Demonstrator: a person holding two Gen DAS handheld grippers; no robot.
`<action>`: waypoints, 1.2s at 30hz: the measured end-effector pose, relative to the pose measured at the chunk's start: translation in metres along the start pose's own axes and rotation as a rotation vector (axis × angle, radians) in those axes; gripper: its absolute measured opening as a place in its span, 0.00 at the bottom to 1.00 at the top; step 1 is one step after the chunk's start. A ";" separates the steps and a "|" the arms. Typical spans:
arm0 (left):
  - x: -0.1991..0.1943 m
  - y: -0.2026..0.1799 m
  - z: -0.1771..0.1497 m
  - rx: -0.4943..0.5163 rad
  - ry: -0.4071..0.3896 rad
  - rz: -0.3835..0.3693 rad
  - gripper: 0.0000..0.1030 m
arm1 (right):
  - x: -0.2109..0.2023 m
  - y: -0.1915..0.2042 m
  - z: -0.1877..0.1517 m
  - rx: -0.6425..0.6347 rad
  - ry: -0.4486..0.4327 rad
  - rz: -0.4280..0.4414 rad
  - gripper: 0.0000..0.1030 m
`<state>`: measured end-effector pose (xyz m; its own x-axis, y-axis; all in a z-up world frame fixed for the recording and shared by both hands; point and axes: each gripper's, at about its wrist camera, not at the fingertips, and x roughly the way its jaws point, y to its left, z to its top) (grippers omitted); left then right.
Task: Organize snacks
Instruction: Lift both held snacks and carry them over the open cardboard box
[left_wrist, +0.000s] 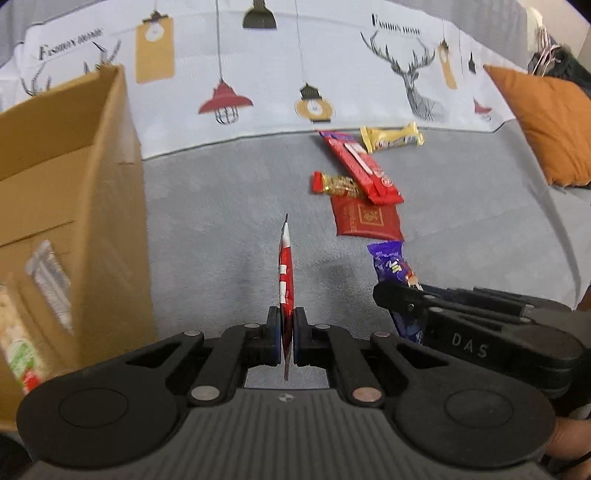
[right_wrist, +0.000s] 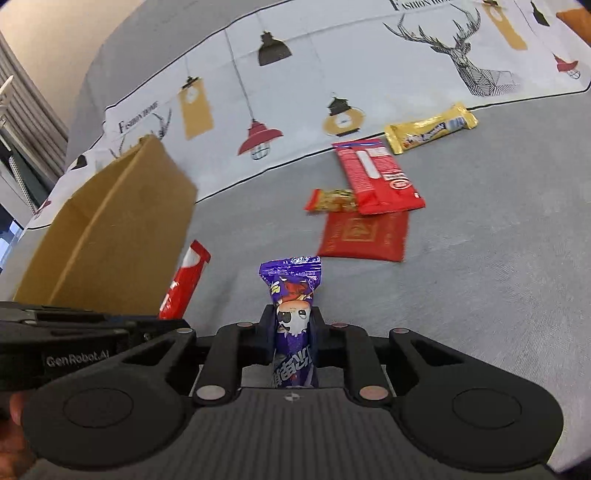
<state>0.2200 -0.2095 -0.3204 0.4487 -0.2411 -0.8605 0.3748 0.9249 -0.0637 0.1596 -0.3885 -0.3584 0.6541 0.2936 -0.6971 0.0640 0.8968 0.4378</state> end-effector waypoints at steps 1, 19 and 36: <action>-0.006 0.002 -0.001 -0.004 -0.007 0.000 0.06 | -0.004 0.006 -0.001 -0.009 -0.008 -0.006 0.18; -0.156 0.069 -0.015 -0.058 -0.266 0.036 0.06 | -0.083 0.164 0.012 -0.190 -0.186 0.114 0.17; -0.302 0.129 -0.019 -0.114 -0.560 0.107 0.06 | -0.160 0.330 0.063 -0.568 -0.359 0.328 0.17</action>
<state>0.1172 -0.0116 -0.0784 0.8515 -0.2351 -0.4687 0.2286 0.9709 -0.0718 0.1234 -0.1599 -0.0664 0.7848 0.5367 -0.3100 -0.5124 0.8432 0.1626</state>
